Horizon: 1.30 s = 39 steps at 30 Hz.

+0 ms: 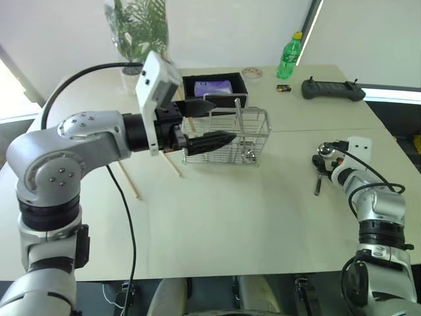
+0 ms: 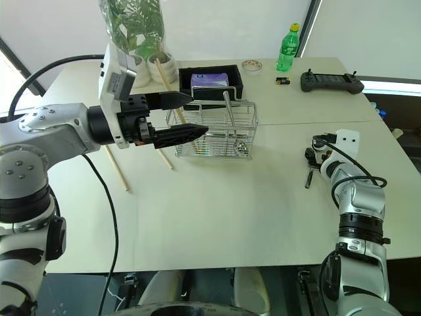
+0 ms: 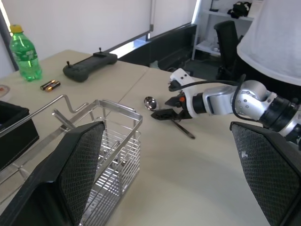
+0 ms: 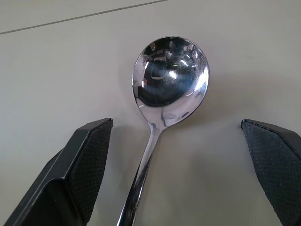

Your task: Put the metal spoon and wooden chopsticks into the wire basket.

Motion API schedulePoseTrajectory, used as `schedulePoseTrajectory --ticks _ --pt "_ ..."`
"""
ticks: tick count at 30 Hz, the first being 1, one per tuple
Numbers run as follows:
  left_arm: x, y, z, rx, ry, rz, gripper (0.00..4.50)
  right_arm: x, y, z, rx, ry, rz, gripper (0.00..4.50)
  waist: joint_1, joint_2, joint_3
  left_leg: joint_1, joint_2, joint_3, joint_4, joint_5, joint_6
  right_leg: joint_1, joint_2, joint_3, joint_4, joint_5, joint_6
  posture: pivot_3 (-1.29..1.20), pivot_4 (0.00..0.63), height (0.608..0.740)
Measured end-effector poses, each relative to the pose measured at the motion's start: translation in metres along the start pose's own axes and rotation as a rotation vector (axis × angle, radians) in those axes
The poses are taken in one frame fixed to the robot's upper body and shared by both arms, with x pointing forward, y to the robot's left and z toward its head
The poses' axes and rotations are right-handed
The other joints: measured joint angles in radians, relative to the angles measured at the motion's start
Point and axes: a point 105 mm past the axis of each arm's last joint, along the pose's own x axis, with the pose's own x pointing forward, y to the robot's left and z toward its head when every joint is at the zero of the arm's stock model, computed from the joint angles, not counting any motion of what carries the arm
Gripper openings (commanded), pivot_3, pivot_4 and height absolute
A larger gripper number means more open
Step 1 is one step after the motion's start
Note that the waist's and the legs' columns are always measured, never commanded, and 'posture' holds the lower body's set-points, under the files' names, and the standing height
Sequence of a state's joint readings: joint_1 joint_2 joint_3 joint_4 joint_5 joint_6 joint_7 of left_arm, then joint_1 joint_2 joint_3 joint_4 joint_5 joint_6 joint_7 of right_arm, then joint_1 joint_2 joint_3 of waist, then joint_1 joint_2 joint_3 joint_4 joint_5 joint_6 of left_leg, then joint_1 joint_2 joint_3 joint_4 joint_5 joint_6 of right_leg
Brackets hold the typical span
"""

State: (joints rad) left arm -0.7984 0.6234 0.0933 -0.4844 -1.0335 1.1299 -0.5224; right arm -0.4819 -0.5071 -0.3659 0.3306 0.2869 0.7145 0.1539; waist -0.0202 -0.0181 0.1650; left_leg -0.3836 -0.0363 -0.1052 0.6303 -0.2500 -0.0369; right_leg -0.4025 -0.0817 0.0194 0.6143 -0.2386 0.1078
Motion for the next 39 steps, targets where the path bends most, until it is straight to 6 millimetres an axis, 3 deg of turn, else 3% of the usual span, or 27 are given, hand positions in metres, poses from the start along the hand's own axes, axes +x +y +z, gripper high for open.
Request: schedulePoseTrajectory --ticks 14,17,24,32,36,39 --pt "0.003 0.001 0.003 0.005 -0.012 0.025 4.50 -0.008 0.000 0.013 0.032 0.224 0.023 4.45 0.005 0.000 0.000 0.003 0.000 0.000 -0.001 0.000 0.000 0.003 0.000 0.000 -0.001 -0.002 -0.003 0.00 0.150 0.716" --pt "0.003 0.001 0.003 0.007 -0.014 0.029 4.50 -0.009 0.000 0.013 0.033 0.240 0.032 3.67 0.005 -0.001 0.000 0.003 0.000 0.000 -0.001 0.000 0.000 0.003 0.000 0.000 -0.001 -0.002 -0.002 0.00 0.150 0.716" --pt "0.006 0.000 0.004 0.002 -0.030 0.026 4.50 -0.010 0.002 0.011 0.021 0.252 0.040 0.20 0.002 -0.001 0.000 0.004 0.000 0.000 -0.001 0.000 0.000 0.004 0.000 0.000 -0.001 -0.002 -0.002 0.00 0.150 0.716" --pt "0.006 0.001 0.005 0.001 -0.031 0.034 4.50 -0.011 0.003 0.011 0.013 0.256 0.045 0.09 0.003 -0.001 0.001 0.004 0.000 0.000 -0.001 0.000 0.000 0.004 0.000 0.000 -0.001 -0.002 -0.002 0.00 0.150 0.716" --pt "0.005 0.002 0.005 0.004 -0.028 0.037 4.50 -0.009 0.004 0.013 -0.077 0.201 0.037 0.09 0.003 -0.001 0.001 0.004 0.000 0.000 -0.001 0.000 0.000 0.004 0.000 0.000 -0.001 -0.002 -0.001 0.00 0.150 0.716" --pt "0.003 0.003 0.005 0.009 -0.021 0.044 4.50 -0.008 0.010 0.044 -0.134 0.027 0.053 0.09 0.001 0.004 0.005 0.004 0.000 0.002 -0.001 0.000 0.000 0.003 0.000 0.001 -0.001 -0.001 0.001 0.00 0.150 0.716"
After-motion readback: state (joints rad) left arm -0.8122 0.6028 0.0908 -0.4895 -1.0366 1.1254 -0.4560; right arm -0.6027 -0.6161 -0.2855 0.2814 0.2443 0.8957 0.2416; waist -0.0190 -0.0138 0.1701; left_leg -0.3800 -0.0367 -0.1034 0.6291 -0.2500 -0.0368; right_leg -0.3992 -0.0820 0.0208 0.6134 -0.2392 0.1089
